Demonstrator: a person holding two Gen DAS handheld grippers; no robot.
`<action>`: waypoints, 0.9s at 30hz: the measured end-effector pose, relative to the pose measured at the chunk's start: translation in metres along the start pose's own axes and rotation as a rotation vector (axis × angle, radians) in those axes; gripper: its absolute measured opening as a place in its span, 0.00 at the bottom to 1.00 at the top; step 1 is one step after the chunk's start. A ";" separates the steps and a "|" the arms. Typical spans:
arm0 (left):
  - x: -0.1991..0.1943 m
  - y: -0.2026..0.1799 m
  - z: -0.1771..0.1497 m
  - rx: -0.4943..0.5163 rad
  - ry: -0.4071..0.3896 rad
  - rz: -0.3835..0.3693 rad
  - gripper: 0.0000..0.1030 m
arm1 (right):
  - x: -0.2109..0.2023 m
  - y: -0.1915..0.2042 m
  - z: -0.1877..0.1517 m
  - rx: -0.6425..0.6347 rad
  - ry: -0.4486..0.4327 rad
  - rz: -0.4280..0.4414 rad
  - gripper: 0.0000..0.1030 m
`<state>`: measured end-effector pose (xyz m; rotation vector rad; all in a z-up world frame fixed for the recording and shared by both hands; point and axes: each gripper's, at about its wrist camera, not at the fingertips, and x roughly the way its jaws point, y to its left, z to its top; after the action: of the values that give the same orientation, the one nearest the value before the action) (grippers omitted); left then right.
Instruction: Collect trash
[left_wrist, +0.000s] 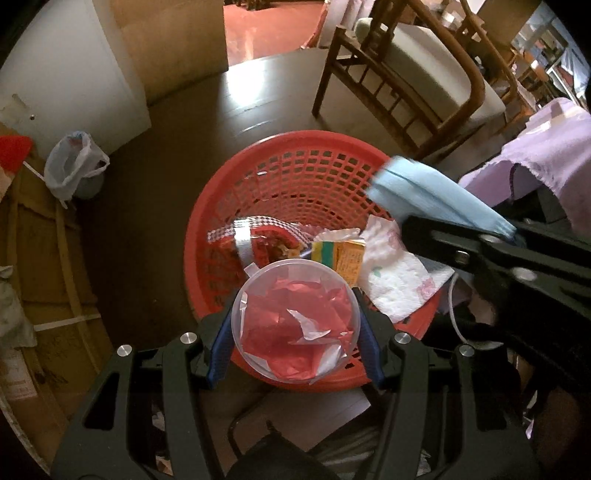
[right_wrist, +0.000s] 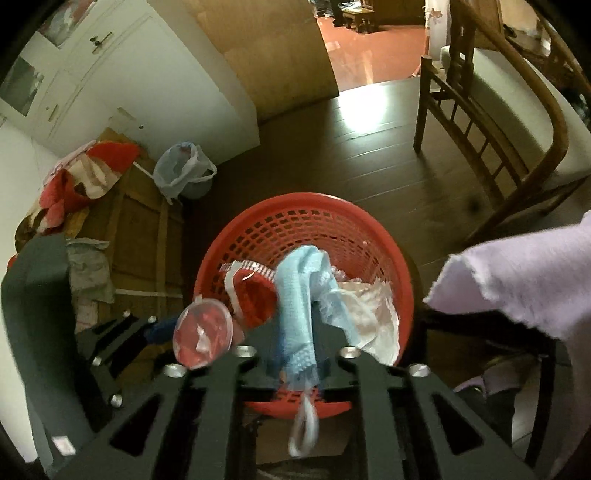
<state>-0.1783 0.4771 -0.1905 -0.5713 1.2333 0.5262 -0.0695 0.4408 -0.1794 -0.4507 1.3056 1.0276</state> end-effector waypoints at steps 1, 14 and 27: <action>0.000 0.000 0.000 -0.003 0.004 -0.008 0.61 | -0.002 -0.001 0.000 0.006 -0.015 -0.006 0.49; -0.028 -0.003 -0.011 -0.017 -0.063 0.067 0.70 | -0.051 -0.015 -0.031 -0.019 -0.054 -0.060 0.49; -0.068 -0.012 -0.058 -0.047 -0.108 0.163 0.75 | -0.096 -0.013 -0.093 -0.025 -0.133 -0.169 0.64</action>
<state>-0.2289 0.4251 -0.1363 -0.4775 1.1727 0.7162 -0.1050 0.3266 -0.1177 -0.4942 1.1178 0.9177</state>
